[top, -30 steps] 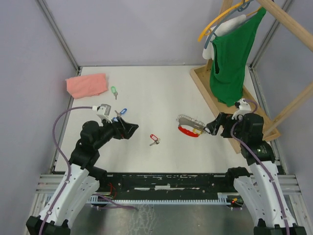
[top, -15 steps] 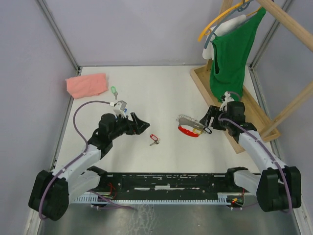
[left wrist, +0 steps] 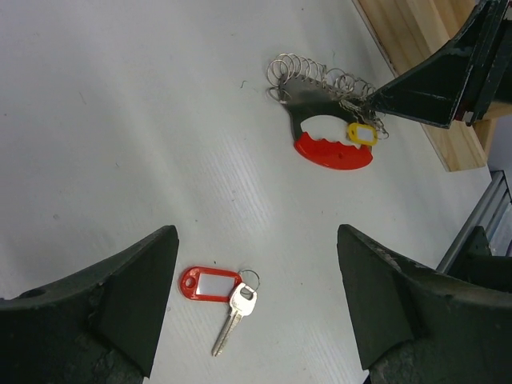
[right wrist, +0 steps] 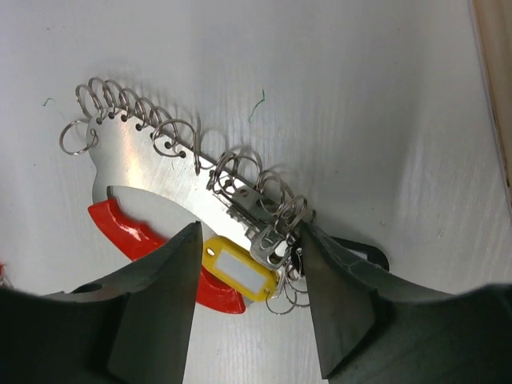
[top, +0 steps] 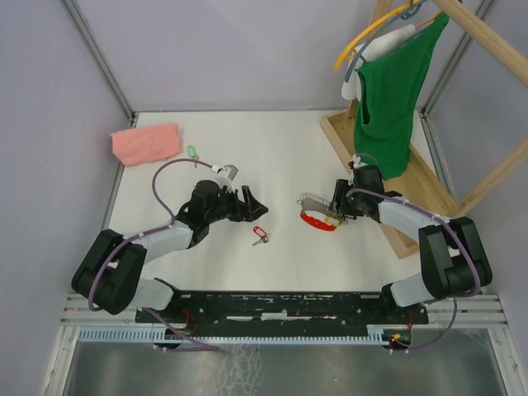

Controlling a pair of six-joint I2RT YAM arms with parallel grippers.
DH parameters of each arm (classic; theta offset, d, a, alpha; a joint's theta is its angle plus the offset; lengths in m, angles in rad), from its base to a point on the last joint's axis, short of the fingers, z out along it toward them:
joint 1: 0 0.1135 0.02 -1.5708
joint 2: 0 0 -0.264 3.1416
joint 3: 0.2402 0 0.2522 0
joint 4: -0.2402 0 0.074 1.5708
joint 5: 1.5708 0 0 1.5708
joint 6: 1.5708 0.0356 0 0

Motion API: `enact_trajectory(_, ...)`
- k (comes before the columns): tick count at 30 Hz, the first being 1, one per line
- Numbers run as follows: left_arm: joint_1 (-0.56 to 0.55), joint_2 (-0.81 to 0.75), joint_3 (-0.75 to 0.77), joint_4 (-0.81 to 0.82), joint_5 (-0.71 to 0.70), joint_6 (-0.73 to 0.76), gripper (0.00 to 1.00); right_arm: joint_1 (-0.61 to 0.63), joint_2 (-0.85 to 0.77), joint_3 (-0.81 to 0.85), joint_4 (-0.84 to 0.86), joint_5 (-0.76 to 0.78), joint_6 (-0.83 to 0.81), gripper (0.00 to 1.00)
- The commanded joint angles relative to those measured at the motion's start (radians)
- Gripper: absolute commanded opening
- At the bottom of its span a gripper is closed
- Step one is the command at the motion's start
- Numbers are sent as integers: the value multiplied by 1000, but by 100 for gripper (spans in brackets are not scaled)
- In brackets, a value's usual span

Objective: Put the keys on the keyring

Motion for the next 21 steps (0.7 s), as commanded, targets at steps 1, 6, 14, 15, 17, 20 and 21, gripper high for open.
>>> enact_trajectory(1, -6, 24, 38, 61, 28, 67, 86, 26, 37, 67, 42, 96, -37, 56)
enact_trajectory(6, -8, 38, 51, 30, 27, 95, 86, 62, 99, 101, 30, 96, -69, 39)
enact_trajectory(14, -7, 15, 58, -42, 23, 159, 86, 163, 171, 184, 24, -54, -206, 23)
enact_trajectory(15, -6, 7, 56, -46, 23, 171, 86, 178, 178, 197, 21, -88, -228, 22)
enact_trajectory(17, -6, -9, 49, -49, 24, 198, 86, 205, 189, 222, 8, -146, -269, 19)
enact_trajectory(20, -7, -16, 50, -60, 38, 242, 86, 245, 219, 271, -38, -200, -331, 17)
enact_trajectory(21, -6, -12, 53, -62, 48, 251, 86, 260, 234, 292, -61, -215, -353, 16)
